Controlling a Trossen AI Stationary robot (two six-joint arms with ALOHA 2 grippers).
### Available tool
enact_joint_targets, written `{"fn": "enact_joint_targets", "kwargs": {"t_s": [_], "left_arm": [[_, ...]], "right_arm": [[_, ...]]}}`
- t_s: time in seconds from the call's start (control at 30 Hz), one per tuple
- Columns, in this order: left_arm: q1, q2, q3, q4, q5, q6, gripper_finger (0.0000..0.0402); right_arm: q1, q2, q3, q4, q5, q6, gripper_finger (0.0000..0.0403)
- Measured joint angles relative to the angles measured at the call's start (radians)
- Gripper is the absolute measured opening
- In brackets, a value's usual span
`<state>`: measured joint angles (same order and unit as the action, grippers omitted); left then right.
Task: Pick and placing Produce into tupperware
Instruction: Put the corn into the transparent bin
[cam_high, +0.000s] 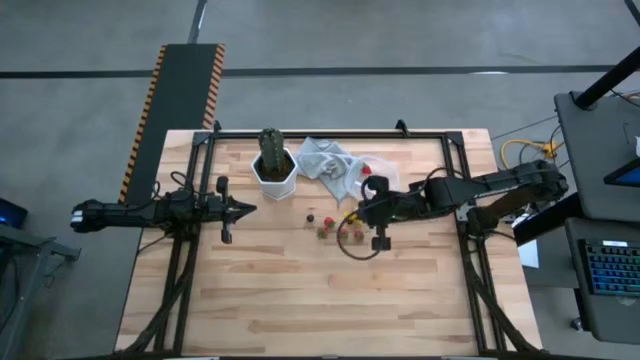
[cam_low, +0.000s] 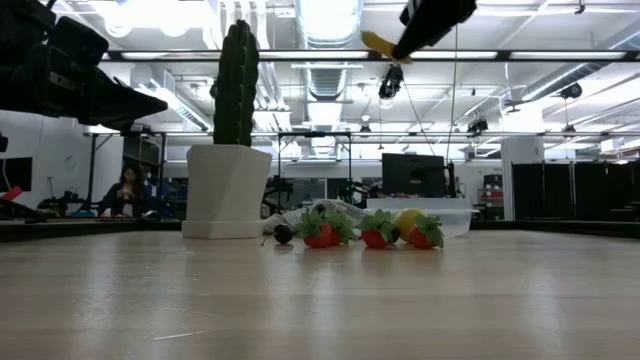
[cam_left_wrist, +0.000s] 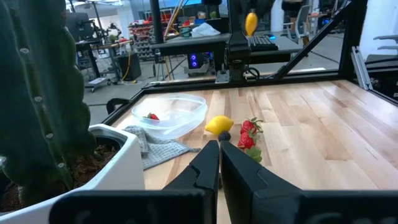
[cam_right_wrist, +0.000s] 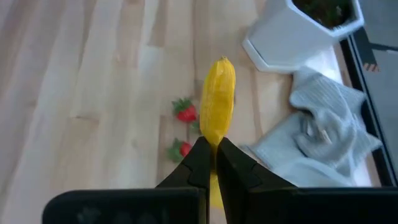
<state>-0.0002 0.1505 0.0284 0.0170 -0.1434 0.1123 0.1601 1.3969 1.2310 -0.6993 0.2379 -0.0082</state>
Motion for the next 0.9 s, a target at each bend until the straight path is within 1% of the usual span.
{"fn": "enact_joint_targets", "kwargs": {"t_s": [0.13, 0.3, 0.47, 0.73, 0.9], "left_arm": [[0.000, 0.001, 0.000, 0.001, 0.000, 0.000, 0.0000], [0.000, 0.000, 0.000, 0.001, 0.000, 0.000, 0.0000], [0.000, -0.002, 0.000, 0.002, 0.000, 0.007, 0.0000], [0.000, -0.002, 0.000, 0.002, 0.000, 0.008, 0.0000], [0.000, -0.002, 0.000, 0.002, -0.001, 0.008, 0.0000]], "right_arm": [[-0.053, -0.045, -0.067, 0.021, 0.000, 0.002, 0.0008], [-0.143, -0.102, -0.168, 0.089, -0.001, -0.004, 0.0008], [-0.234, -0.140, -0.237, 0.112, -0.008, -0.019, 0.0008], [-0.382, -0.132, -0.289, 0.127, -0.013, -0.048, 0.0008], [-0.468, -0.106, -0.302, 0.176, -0.087, -0.074, 0.0008]]}}
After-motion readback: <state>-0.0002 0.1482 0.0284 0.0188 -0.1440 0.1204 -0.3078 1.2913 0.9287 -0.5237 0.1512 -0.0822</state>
